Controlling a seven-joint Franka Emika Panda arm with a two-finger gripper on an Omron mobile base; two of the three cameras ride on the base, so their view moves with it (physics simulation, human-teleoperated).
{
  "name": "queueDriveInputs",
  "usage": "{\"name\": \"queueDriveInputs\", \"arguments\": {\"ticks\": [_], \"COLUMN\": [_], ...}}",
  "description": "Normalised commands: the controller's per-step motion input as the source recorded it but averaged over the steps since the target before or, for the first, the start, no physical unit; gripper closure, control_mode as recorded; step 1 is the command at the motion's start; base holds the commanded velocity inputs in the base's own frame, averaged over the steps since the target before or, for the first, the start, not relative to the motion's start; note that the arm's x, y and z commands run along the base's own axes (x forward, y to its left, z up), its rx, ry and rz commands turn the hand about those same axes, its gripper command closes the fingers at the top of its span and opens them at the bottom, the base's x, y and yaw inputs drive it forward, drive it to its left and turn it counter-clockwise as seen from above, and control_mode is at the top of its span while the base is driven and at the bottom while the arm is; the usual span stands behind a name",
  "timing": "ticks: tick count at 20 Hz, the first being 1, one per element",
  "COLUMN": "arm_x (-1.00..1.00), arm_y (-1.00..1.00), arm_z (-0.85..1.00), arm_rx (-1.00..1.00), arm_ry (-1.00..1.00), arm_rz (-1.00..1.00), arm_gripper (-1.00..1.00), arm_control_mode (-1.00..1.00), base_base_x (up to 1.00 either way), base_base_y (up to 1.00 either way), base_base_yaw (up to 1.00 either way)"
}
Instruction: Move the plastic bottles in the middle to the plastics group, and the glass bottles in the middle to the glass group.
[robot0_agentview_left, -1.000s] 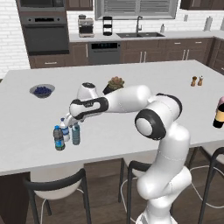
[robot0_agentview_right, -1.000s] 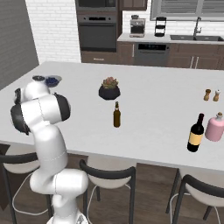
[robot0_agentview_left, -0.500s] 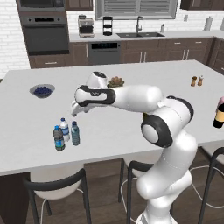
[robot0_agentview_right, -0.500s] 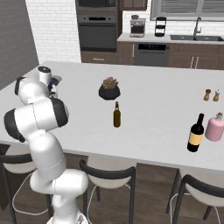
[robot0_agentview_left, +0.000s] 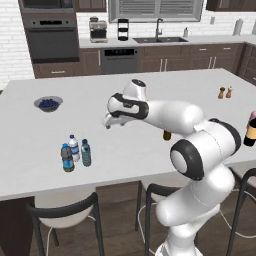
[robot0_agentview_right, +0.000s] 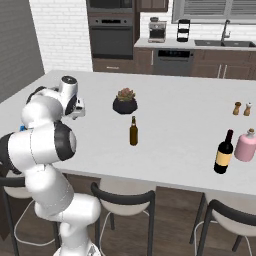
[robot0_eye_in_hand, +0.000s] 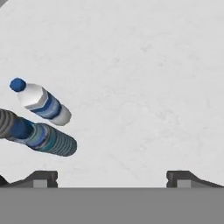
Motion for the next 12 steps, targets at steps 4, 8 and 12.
{"name": "queueDriveInputs", "arguments": {"ticks": [4,8,12], "arm_x": [-0.05,-0.08,-0.03], "arm_y": [-0.96,-0.88,-0.72], "arm_z": [0.17,0.24,0.25], "arm_rx": [0.00,0.00,0.00], "arm_ry": [0.00,0.00,0.00], "arm_rz": [-0.24,-0.27,-0.34], "arm_gripper": [-1.00,-1.00,-1.00], "arm_control_mode": [-1.00,-1.00,-1.00], "base_base_x": [0.00,0.00,0.00], "base_base_y": [0.00,0.00,0.00], "base_base_yaw": [0.00,0.00,0.00]}}
